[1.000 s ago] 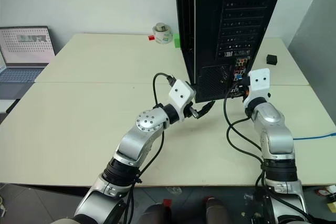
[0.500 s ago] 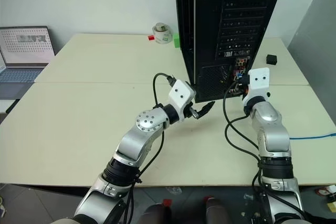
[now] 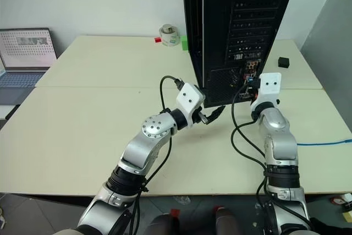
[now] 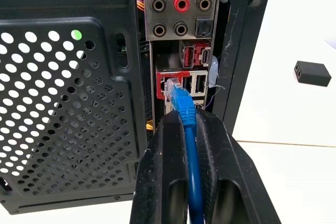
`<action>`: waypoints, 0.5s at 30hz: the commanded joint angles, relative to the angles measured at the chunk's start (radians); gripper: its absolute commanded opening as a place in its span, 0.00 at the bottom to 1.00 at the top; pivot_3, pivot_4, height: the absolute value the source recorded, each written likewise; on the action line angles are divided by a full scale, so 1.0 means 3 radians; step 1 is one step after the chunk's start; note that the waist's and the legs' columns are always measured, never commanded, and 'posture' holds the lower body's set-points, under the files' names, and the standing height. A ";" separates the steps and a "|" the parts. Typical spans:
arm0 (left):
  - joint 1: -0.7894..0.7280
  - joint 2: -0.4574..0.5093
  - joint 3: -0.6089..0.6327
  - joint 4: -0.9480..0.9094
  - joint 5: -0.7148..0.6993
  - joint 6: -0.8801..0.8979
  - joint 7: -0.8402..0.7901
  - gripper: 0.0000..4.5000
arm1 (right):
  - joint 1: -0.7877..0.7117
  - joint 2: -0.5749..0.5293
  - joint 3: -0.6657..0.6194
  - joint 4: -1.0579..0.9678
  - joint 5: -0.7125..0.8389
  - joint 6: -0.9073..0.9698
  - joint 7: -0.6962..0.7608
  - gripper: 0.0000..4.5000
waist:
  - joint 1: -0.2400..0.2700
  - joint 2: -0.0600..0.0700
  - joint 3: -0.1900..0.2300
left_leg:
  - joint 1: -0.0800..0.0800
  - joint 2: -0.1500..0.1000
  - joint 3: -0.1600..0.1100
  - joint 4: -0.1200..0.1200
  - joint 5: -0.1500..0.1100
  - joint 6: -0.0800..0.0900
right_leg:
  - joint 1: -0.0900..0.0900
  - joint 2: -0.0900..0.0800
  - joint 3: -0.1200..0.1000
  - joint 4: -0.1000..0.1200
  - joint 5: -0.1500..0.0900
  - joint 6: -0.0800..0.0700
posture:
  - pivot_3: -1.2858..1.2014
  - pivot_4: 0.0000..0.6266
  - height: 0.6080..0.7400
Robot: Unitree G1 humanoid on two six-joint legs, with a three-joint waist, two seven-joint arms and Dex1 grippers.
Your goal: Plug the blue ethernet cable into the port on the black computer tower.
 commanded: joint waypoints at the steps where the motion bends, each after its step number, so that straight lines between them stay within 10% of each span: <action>1: -0.0041 -0.0006 0.0052 -0.0139 -0.0001 -0.0012 -0.0008 0.93 | -0.0119 0.0020 -0.0029 0.0004 0.0005 -0.0091 -0.0045 0.00 | -0.0002 0.0000 0.0000 | 0.0000 0.0000 0.0000 0.0000 0.0000 0.0000 | 0.0000 0.0000 0.0000 0.0000 0.0000 0.0000 | 0.52 0.24 1.00; 15: -0.0030 -0.0005 0.0045 -0.0149 0.0003 -0.0010 -0.0006 0.93 | -0.0125 0.0005 0.0040 0.0107 -0.0128 -0.0219 -0.0114 0.00 | 0.0006 0.0000 0.0000 | -0.0002 -0.0001 0.0000 -0.0001 0.0000 0.0000 | -0.0001 -0.0001 0.0000 -0.0001 0.0000 0.0000 | 0.52 0.24 1.00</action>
